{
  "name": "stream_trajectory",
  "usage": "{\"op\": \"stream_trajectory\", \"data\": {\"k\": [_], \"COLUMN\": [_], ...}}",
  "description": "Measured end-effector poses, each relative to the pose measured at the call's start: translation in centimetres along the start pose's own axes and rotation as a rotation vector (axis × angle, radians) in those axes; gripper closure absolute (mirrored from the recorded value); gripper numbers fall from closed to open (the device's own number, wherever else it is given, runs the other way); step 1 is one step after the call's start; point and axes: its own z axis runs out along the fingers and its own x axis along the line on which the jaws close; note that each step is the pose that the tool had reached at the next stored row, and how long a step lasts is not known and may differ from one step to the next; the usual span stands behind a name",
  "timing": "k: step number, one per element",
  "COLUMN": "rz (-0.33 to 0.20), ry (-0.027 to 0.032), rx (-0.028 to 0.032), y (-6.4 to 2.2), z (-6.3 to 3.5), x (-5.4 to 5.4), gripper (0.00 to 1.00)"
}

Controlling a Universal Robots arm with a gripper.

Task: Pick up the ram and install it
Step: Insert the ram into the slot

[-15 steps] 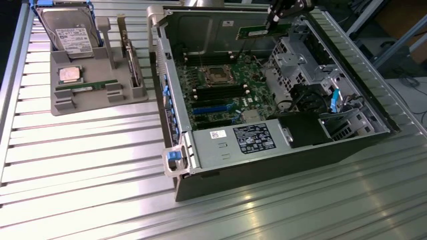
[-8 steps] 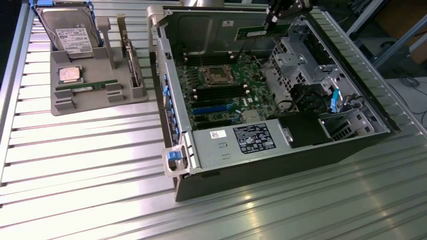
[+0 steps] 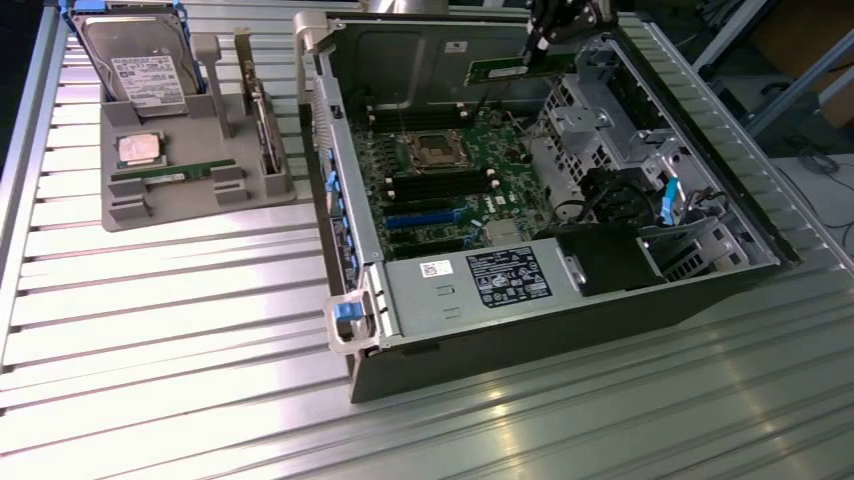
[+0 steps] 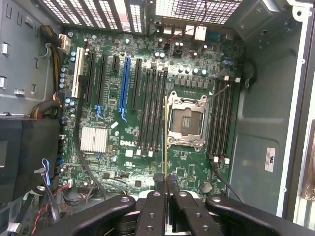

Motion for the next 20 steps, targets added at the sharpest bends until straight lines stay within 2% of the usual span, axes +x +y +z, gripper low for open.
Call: {"op": "stream_trajectory", "data": {"k": [11, 20], "rz": [0.000, 0.001], "ry": [0.0000, 0.0000], "rx": [0.0000, 0.0000], "y": [0.93, 1.13], "z": [1.55, 2.48], "x": [-0.1, -0.1], "gripper": [0.88, 0.88]}}
